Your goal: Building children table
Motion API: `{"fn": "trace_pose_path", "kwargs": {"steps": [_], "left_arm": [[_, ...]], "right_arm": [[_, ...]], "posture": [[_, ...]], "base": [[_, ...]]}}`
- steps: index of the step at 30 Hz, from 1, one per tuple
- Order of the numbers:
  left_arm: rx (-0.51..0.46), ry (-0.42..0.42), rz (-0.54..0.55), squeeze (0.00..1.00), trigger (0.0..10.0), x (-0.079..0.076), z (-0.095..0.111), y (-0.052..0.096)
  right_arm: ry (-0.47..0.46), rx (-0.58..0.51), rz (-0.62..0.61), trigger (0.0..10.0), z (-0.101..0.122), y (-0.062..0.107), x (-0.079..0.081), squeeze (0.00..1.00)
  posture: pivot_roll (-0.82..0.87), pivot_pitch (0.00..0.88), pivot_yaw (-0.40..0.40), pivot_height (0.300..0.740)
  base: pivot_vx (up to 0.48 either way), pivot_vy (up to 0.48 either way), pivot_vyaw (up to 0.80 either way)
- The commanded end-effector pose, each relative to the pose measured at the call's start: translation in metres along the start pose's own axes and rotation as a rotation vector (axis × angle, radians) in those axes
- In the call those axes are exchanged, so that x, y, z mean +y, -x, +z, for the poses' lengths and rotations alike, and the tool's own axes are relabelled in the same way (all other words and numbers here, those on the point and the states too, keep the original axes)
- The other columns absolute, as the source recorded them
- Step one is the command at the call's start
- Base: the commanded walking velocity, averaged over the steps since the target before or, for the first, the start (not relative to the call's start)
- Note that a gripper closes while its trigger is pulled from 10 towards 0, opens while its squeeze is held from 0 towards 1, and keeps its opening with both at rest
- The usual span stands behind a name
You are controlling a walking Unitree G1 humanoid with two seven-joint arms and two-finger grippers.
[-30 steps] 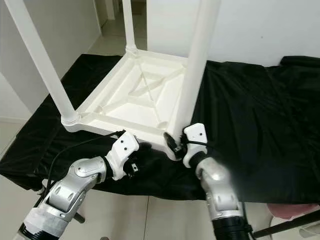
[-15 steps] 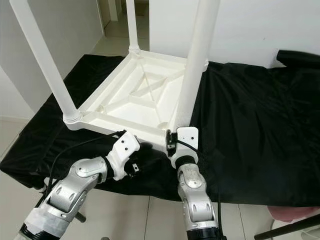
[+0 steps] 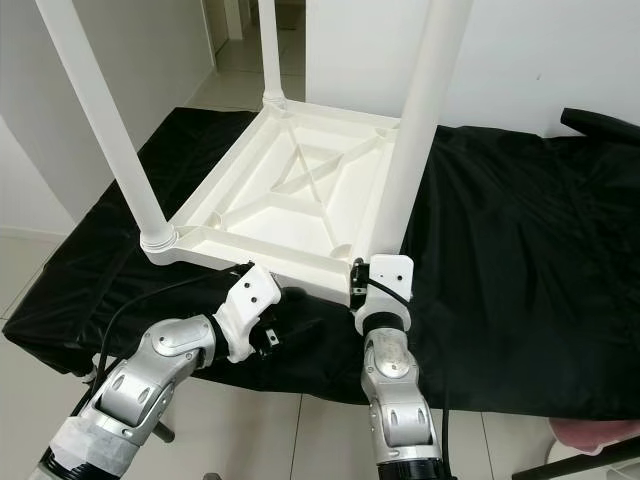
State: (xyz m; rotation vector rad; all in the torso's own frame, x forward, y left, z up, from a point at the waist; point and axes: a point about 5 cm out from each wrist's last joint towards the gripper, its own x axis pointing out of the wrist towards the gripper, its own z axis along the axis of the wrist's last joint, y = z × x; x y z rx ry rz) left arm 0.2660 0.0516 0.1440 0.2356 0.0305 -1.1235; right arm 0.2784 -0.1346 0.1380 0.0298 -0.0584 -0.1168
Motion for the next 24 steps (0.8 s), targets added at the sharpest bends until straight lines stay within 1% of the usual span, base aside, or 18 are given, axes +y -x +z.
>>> {"fn": "trace_pose_path", "kwargs": {"steps": [1, 4, 5, 6, 7, 9, 10, 12, 13, 15, 16, 20, 21, 22, 24], "left_arm": [[-0.005, -0.004, 0.015, 0.00, 10.0, 0.001, 0.001, -0.002], [-0.006, -0.004, 0.017, 0.00, 10.0, 0.001, 0.001, -0.001], [-0.008, -0.001, 0.019, 0.00, 10.0, 0.001, 0.001, 0.000], [-0.009, 0.001, 0.021, 0.00, 10.0, 0.001, 0.001, 0.000], [-0.010, 0.002, 0.016, 0.00, 10.0, 0.000, 0.001, 0.001], [-0.012, 0.003, 0.004, 0.00, 10.0, -0.003, 0.001, 0.002], [-0.013, 0.003, -0.002, 0.00, 10.0, -0.003, 0.001, 0.002], [-0.025, 0.018, -0.014, 0.00, 10.0, -0.005, 0.002, 0.004], [-0.025, 0.018, -0.014, 0.00, 10.0, -0.005, 0.002, 0.004], [-0.021, 0.023, -0.017, 0.00, 10.0, -0.006, 0.001, 0.005], [-0.021, 0.023, -0.017, 0.00, 10.0, -0.006, 0.001, 0.005], [-0.021, 0.032, -0.045, 0.00, 10.0, -0.011, 0.002, 0.009], [-0.021, 0.032, -0.045, 0.00, 10.0, -0.011, 0.002, 0.009], [-0.019, 0.032, -0.058, 0.00, 10.0, -0.013, 0.001, 0.009], [-0.012, 0.028, -0.069, 0.00, 10.0, -0.015, 0.000, 0.009]], "right_arm": [[-0.025, 0.006, -0.005, 10.0, -0.001, 0.002, -0.002, 1.00], [-0.026, -0.006, 0.030, 10.0, 0.001, 0.001, -0.005, 1.00], [-0.026, -0.017, 0.090, 10.0, 0.003, 0.000, -0.008, 0.77], [-0.026, -0.025, 0.132, 10.0, 0.005, 0.000, -0.010, 0.77], [-0.014, -0.032, 0.223, 10.0, 0.006, -0.002, -0.012, 0.00], [0.017, -0.039, 0.332, 10.0, 0.007, -0.002, -0.015, 0.00], [0.033, -0.043, 0.363, 10.0, 0.008, -0.003, -0.017, 0.00], [0.024, -0.032, 0.414, 10.0, 0.009, -0.005, -0.022, 0.00], [0.024, -0.032, 0.414, 10.0, 0.009, -0.005, -0.022, 0.00], [0.047, -0.016, 0.528, 10.0, 0.009, -0.007, -0.026, 0.00], [0.047, -0.016, 0.528, 10.0, 0.009, -0.007, -0.026, 0.00], [0.115, 0.020, 0.649, 10.0, 0.009, -0.015, -0.036, 0.00], [0.115, 0.020, 0.649, 10.0, 0.009, -0.015, -0.036, 0.00], [0.143, 0.032, 0.685, 10.0, 0.008, -0.018, -0.039, 0.00], [0.183, 0.049, 0.718, 10.0, 0.006, -0.026, -0.044, 0.00]], "posture": [[-0.01, 0.043, 0.027, 0.740], [-0.01, 0.047, 0.019, 0.740], [-0.01, 0.045, 0.020, 0.740], [-0.01, 0.045, 0.020, 0.740], [-0.02, 0.044, 0.017, 0.740], [-0.02, 0.041, 0.014, 0.740], [-0.02, 0.041, 0.014, 0.740], [-0.02, 0.032, 0.014, 0.740], [-0.02, 0.032, 0.014, 0.740], [-0.02, 0.028, 0.013, 0.740], [-0.02, 0.028, 0.013, 0.740], [-0.02, 0.025, 0.014, 0.740], [-0.02, 0.025, 0.014, 0.740], [-0.02, 0.024, 0.016, 0.740], [-0.02, 0.016, 0.011, 0.740]], "base": [[0.000, 0.000, 0.00], [0.000, 0.000, 0.00], [0.000, 0.000, 0.00], [0.000, 0.000, 0.00], [0.000, 0.000, 0.00], [0.000, 0.000, 0.00], [0.000, 0.000, 0.00], [0.000, 0.000, 0.00], [0.000, 0.000, 0.00], [0.000, 0.000, 0.00], [0.000, 0.000, 0.00], [0.000, 0.000, 0.00], [0.000, 0.000, 0.00], [0.000, 0.000, 0.00], [0.000, 0.000, 0.00]]}}
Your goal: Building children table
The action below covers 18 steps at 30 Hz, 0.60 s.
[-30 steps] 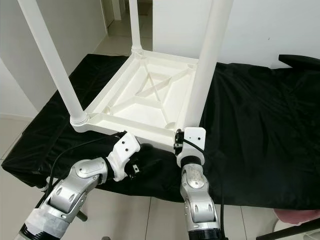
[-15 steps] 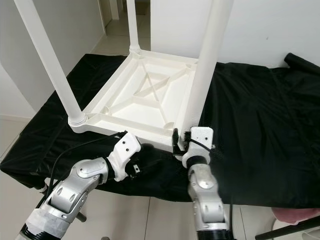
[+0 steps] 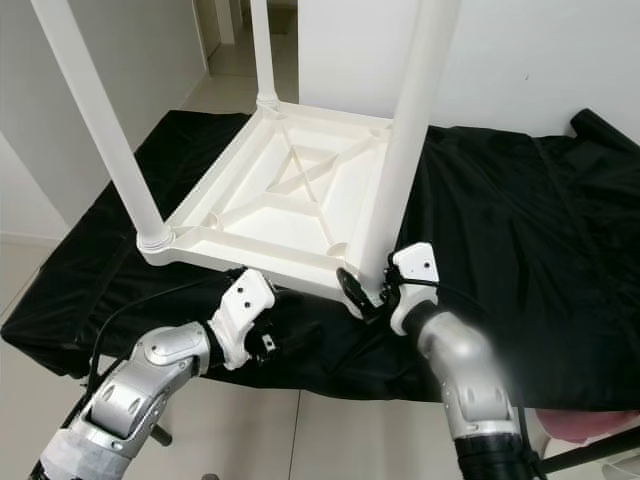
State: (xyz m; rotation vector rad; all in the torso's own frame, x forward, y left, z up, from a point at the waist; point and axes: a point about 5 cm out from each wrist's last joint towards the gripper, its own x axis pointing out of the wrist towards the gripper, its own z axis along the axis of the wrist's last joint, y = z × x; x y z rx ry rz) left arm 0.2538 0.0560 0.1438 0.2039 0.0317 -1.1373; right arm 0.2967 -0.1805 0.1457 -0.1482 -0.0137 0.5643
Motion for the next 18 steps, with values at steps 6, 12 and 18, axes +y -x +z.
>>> {"fn": "trace_pose_path", "kwargs": {"steps": [6, 12, 18], "left_arm": [[0.005, 0.004, -0.062, 0.00, 10.0, -0.008, 0.001, 0.000], [0.004, 0.005, -0.055, 0.00, 10.0, -0.008, 0.002, 0.000], [0.004, 0.007, -0.039, 0.00, 10.0, -0.008, 0.002, 0.001]], "right_arm": [[0.042, 0.017, 0.116, 10.0, -0.001, -0.012, -0.009, 0.00], [0.061, 0.037, 0.173, 10.0, -0.006, -0.019, -0.008, 0.00], [0.072, 0.069, 0.219, 0.0, -0.018, -0.021, -0.010, 0.00]], "posture": [[0.00, 0.011, 0.017, 0.740], [0.02, 0.001, 0.018, 0.740], [0.02, 0.000, 0.020, 0.740]], "base": [[0.000, 0.000, 0.00], [0.000, 0.000, 0.00], [0.000, 0.000, 0.00]]}}
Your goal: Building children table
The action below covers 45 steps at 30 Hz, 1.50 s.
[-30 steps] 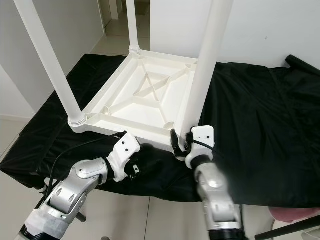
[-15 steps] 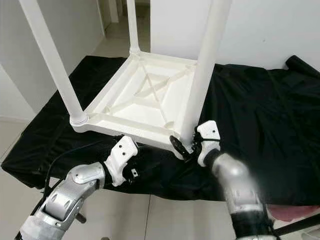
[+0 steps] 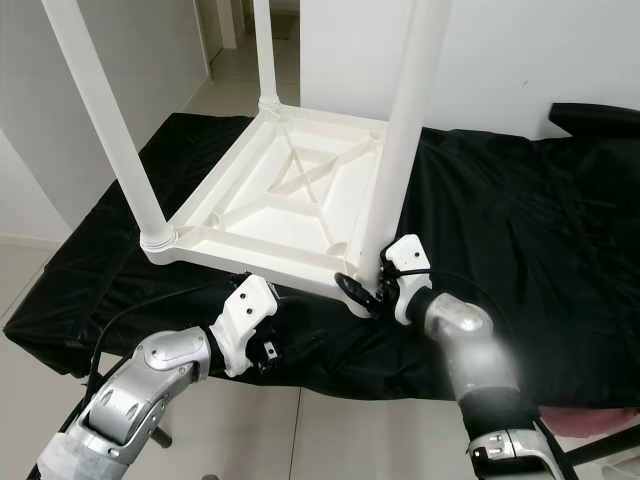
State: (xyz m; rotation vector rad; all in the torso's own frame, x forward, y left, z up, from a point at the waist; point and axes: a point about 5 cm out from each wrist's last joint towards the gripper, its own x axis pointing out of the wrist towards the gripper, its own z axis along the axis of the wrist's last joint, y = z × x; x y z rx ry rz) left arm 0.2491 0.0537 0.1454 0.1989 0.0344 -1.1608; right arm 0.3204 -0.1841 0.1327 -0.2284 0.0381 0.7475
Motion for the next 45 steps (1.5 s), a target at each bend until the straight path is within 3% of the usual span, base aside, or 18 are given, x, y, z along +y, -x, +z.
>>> {"fn": "trace_pose_path", "kwargs": {"steps": [1, 6, 7, 8, 16, 20, 26, 30, 34, 36, 45], "left_arm": [[0.008, 0.003, -0.016, 0.00, 10.0, -0.003, 0.000, 0.001], [0.009, 0.000, -0.019, 0.00, 10.0, -0.003, 0.000, -0.001], [0.008, 0.000, -0.019, 0.00, 10.0, -0.003, 0.000, -0.001], [0.007, 0.000, -0.019, 0.00, 10.0, -0.002, 0.000, -0.002], [0.002, 0.001, -0.019, 0.00, 10.0, -0.002, 0.001, -0.003], [0.003, 0.013, -0.008, 0.00, 10.0, -0.002, -0.001, -0.003], [0.002, 0.018, -0.012, 0.00, 10.0, -0.003, -0.002, -0.003], [-0.003, 0.021, 0.007, 0.00, 10.0, 0.000, -0.002, -0.004], [-0.007, 0.025, 0.015, 0.00, 10.0, 0.000, -0.002, -0.005], [-0.011, 0.028, 0.022, 0.00, 10.0, -0.001, -0.002, -0.007], [-0.004, 0.020, 0.023, 0.00, 10.0, 0.002, -0.003, -0.003]], "right_arm": [[0.008, 0.015, 0.035, 0.0, -0.005, -0.002, 0.002, 0.00], [0.001, 0.024, 0.027, 0.0, -0.010, 0.002, 0.002, 0.00], [-0.010, 0.024, 0.018, 3.3, -0.012, 0.004, 0.002, 0.00], [-0.020, 0.022, -0.004, 10.0, -0.012, 0.005, 0.002, 0.00], [-0.070, 0.002, -0.071, 10.0, -0.014, 0.010, 0.004, 0.00], [-0.101, -0.018, -0.203, 10.0, -0.017, 0.010, 0.012, 0.00], [-0.123, -0.028, -0.277, 10.0, -0.016, 0.008, 0.018, 0.00], [-0.177, -0.046, -0.462, 10.0, -0.010, 0.003, 0.037, 0.00], [-0.216, -0.054, -0.525, 10.0, -0.007, 0.000, 0.046, 0.00], [-0.259, -0.035, -0.652, 10.0, -0.005, -0.006, 0.057, 0.00], [-0.335, -0.024, -0.827, 10.0, 0.000, -0.013, 0.067, 0.00]], "posture": [[0.02, 0.000, 0.020, 0.740], [0.01, 0.000, 0.025, 0.740], [0.01, 0.000, 0.025, 0.740], [0.01, 0.000, 0.025, 0.740], [0.01, 0.007, 0.021, 0.740], [0.00, 0.020, 0.023, 0.740], [-0.01, 0.023, 0.020, 0.740], [-0.01, 0.024, 0.004, 0.740], [-0.01, 0.024, 0.001, 0.740], [0.00, 0.020, -0.006, 0.740], [0.02, 0.002, 0.004, 0.740]], "base": [[0.000, 0.000, 0.00], [0.000, 0.000, 0.00], [0.000, 0.000, 0.00], [0.000, 0.000, 0.00], [0.000, 0.000, 0.00], [0.000, 0.000, 0.00], [0.000, 0.000, 0.00], [0.000, 0.000, 0.00], [0.000, 0.000, 0.00], [0.000, 0.000, 0.00], [0.000, 0.000, 0.00]]}}
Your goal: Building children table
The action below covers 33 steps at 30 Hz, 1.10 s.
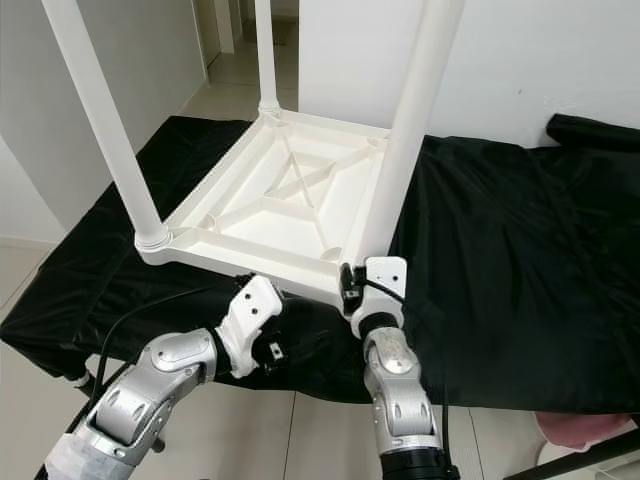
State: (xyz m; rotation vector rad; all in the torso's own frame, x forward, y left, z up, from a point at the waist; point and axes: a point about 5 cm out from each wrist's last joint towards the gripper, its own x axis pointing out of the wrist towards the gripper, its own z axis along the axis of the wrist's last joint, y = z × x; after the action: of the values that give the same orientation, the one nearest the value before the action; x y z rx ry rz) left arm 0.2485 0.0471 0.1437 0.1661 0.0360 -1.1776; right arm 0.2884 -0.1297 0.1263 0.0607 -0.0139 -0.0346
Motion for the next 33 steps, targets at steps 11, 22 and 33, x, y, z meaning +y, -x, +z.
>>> {"fn": "trace_pose_path", "kwargs": {"steps": [11, 22, 33], "left_arm": [[0.017, -0.014, 0.039, 0.00, 10.0, 0.007, -0.002, 0.004], [0.016, -0.010, 0.018, 0.00, 10.0, 0.003, -0.003, 0.002], [0.017, -0.025, 0.011, 0.00, 10.0, 0.005, -0.001, 0.001]], "right_arm": [[-0.004, 0.045, -0.044, 10.0, -0.005, 0.009, 0.003, 0.80], [0.061, -0.052, 0.311, 10.0, 0.011, 0.006, -0.034, 0.00], [0.182, 0.028, 0.652, 10.0, 0.011, -0.021, -0.045, 0.00]], "posture": [[0.00, 0.002, 0.002, 0.740], [0.00, 0.000, 0.005, 0.740], [0.00, 0.000, 0.017, 0.740]], "base": [[0.000, 0.000, 0.00], [0.000, 0.000, 0.00], [0.000, 0.000, 0.00]]}}
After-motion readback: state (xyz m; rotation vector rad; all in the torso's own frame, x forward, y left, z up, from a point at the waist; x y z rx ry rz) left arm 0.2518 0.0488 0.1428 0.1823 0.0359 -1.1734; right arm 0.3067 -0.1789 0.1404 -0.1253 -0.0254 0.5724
